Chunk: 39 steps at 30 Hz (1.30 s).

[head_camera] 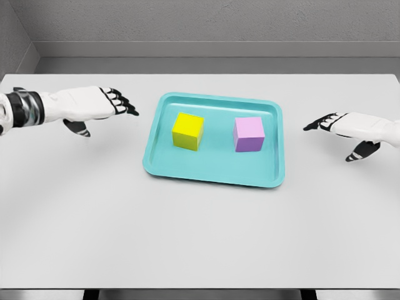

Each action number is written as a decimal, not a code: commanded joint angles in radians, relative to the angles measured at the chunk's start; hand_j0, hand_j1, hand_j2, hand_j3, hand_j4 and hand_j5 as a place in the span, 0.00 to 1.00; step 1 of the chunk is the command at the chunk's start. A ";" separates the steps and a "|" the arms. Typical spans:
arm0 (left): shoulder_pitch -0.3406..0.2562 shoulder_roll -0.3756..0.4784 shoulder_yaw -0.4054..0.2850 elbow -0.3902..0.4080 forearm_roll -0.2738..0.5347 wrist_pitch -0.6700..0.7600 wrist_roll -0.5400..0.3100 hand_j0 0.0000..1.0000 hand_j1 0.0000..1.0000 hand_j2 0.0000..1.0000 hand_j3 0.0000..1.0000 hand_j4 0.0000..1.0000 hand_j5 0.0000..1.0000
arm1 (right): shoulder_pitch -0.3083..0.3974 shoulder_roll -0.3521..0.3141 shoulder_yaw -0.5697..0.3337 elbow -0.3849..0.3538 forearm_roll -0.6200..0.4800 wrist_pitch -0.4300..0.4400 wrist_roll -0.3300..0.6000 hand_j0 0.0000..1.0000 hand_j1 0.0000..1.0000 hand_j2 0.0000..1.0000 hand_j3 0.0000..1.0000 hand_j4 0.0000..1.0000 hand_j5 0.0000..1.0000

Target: Push two cubes

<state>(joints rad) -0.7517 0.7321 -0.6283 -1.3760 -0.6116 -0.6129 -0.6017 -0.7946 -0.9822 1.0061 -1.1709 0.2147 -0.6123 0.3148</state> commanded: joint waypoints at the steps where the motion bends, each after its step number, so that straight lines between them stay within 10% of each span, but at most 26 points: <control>1: 0.000 -0.042 0.001 0.032 -0.049 0.002 -0.009 1.00 1.00 1.00 1.00 1.00 1.00 | 0.000 0.010 -0.001 0.007 -0.005 0.001 0.000 1.00 1.00 1.00 1.00 1.00 1.00; 9: -0.021 -0.092 0.002 0.037 -0.272 0.002 -0.009 1.00 1.00 1.00 1.00 1.00 1.00 | -0.040 0.033 -0.003 0.053 -0.009 0.001 -0.016 1.00 1.00 1.00 1.00 1.00 1.00; 14: -0.028 -0.157 0.002 0.051 -0.321 0.002 -0.009 0.68 0.68 0.68 0.68 0.68 0.68 | -0.075 0.102 -0.001 0.083 0.068 0.001 -0.002 1.00 1.00 1.00 1.00 1.00 1.00; 23: -0.029 -0.218 -0.010 0.017 -0.320 0.002 -0.009 0.63 0.63 0.63 0.63 0.63 0.63 | -0.106 0.117 0.000 0.080 0.132 0.001 0.078 0.38 0.38 0.38 0.38 0.38 0.38; 39: -0.037 -0.264 -0.010 0.074 -0.329 0.002 -0.009 0.63 0.63 0.63 0.63 0.63 0.63 | -0.173 0.211 0.026 0.066 0.170 0.001 0.274 0.15 0.15 0.15 0.15 0.15 0.15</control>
<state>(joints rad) -0.7885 0.4688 -0.6390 -1.3037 -0.9419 -0.6132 -0.6113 -0.9741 -0.7800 1.0231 -1.1041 0.3874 -0.6126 0.5594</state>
